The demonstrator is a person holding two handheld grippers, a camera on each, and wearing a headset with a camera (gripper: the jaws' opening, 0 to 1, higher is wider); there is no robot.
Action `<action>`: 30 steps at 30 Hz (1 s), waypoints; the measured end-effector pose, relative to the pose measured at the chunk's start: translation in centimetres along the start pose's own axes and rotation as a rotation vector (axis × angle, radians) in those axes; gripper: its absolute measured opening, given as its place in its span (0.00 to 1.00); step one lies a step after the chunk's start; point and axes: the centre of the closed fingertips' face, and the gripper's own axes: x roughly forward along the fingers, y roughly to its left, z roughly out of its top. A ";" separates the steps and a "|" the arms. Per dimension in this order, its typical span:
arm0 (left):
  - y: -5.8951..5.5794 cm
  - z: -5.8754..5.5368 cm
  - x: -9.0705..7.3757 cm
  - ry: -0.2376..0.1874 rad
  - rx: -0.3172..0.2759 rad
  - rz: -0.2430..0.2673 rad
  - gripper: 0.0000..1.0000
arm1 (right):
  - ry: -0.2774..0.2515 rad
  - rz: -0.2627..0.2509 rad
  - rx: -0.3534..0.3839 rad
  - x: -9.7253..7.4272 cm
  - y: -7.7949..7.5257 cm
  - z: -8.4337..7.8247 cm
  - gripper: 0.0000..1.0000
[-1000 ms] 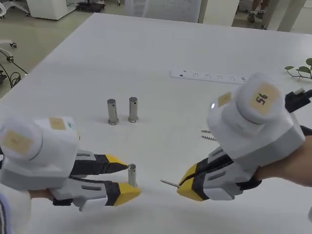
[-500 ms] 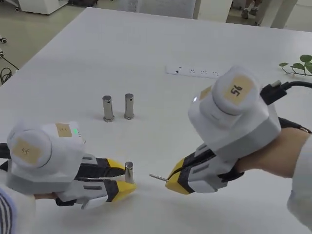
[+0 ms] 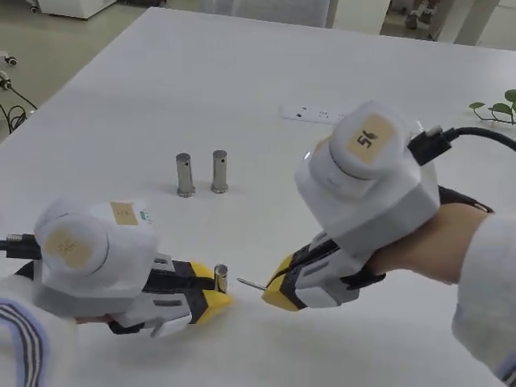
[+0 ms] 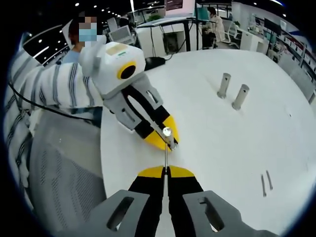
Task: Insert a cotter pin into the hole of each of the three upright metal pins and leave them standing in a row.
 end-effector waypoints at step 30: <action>-0.3 -0.5 -0.1 0.033 -0.064 0.041 0.10 | -0.020 -0.020 -0.034 0.8 -0.4 0.7 0.03</action>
